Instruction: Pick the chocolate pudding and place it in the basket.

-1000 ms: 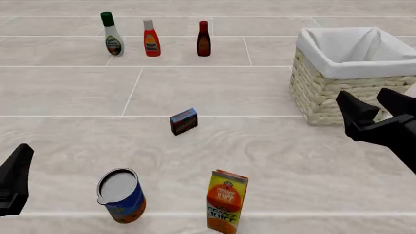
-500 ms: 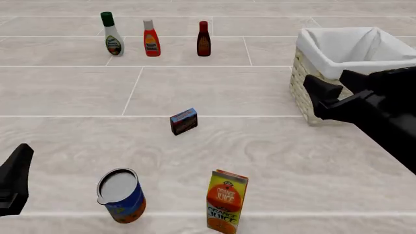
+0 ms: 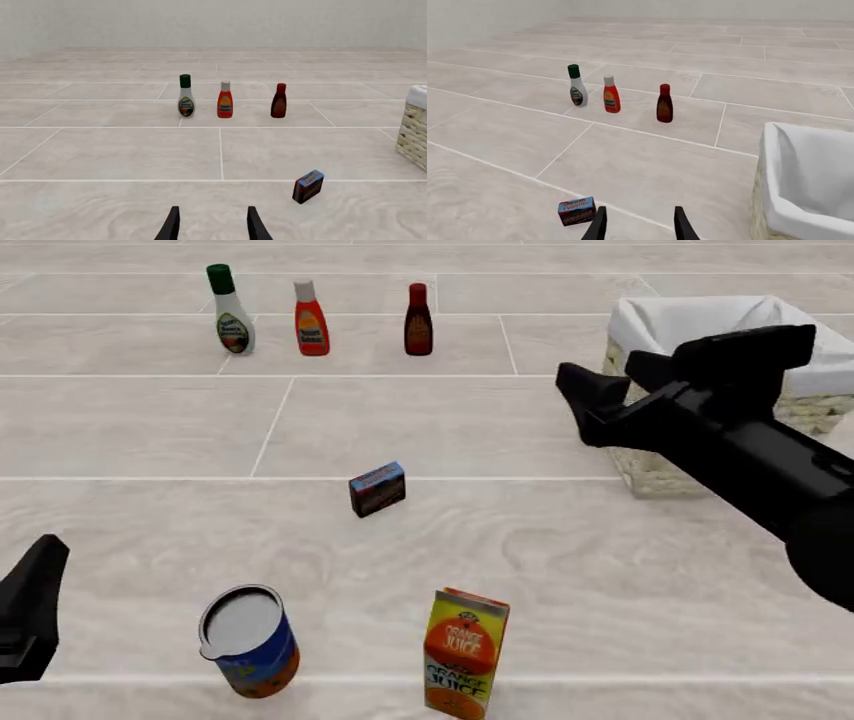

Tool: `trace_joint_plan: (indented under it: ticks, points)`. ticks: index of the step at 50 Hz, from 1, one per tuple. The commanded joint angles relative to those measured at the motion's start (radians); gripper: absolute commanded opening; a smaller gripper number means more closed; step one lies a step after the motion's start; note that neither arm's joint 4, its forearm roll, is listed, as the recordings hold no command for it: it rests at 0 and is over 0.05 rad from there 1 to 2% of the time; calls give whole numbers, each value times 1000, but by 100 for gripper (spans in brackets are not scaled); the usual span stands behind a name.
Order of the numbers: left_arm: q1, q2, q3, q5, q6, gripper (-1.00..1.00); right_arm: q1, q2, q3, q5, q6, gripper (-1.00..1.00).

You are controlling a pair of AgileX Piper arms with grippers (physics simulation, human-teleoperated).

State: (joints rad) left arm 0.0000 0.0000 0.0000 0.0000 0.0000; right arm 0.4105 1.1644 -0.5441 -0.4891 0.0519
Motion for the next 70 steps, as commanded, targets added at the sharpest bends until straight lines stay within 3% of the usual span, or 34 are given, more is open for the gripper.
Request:
trace_joint_plan:
  ticks: [1,42,58,62,67,70]
  points:
    - [0,0,0,0,0,100,46,66,-75,6,7,100]
    - [0,0,0,0,0,100,169,320,-351,100,37,100]
    - [0,0,0,0,0,100,166,401,-431,120,58,100]
    - [0,0,0,0,0,100,149,428,-464,157,91,100]
    - [0,0,0,0,0,100,144,449,-491,183,87,100]
    - [0,0,0,0,0,100,123,481,-537,250,93,100]
